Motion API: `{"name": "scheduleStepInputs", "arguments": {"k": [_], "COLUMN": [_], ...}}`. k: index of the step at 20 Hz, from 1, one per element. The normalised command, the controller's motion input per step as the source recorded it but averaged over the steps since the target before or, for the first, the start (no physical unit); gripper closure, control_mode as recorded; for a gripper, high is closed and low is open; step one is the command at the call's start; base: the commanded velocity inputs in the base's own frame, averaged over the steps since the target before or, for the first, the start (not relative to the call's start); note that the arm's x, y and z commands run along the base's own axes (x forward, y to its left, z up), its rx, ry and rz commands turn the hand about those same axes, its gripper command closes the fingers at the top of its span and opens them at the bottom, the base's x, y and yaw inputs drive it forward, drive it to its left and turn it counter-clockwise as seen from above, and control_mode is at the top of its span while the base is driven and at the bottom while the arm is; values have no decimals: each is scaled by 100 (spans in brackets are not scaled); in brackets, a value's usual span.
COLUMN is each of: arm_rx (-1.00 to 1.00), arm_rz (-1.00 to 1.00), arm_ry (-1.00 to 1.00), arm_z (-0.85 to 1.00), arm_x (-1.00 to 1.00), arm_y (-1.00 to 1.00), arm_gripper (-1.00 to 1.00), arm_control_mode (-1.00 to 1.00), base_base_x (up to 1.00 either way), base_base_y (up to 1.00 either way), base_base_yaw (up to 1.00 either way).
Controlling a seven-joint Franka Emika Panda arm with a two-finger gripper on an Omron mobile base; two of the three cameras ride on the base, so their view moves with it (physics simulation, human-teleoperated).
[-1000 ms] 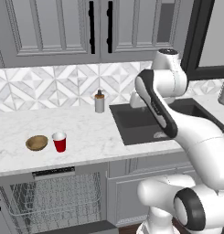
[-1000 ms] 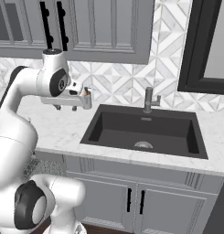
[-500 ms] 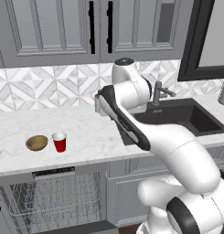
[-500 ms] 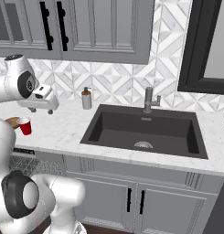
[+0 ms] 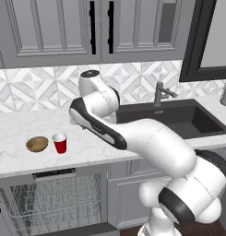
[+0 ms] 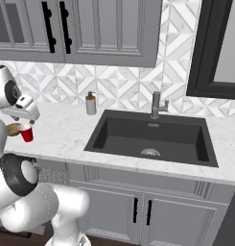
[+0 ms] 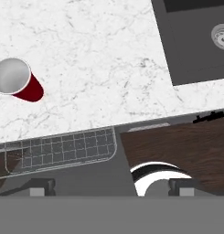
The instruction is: Pick up the cup and bowl from the counter, place them in the dishwasher, and close the dishwasher door.
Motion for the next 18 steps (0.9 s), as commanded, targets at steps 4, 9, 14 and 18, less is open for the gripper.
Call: {"name": "scheduleStepInputs", "arguments": {"k": [4,9,14,18], "arm_rx": [-10,-2,0,1], "arm_rz": [6,5,5,0], "arm_ry": [22,14,9,-1], "arm_z": [-12,-22,-41,-39], "arm_x": [0,31,57,71], "arm_y": [81,36,20,5], "arm_gripper": [-100,-100,-100,-100], "arm_control_mode": [-100,-100,-100,-100], "base_base_x": [0,0,0,0], "base_base_y": [0,0,0,0], "base_base_yaw": [0,0,0,0]}}
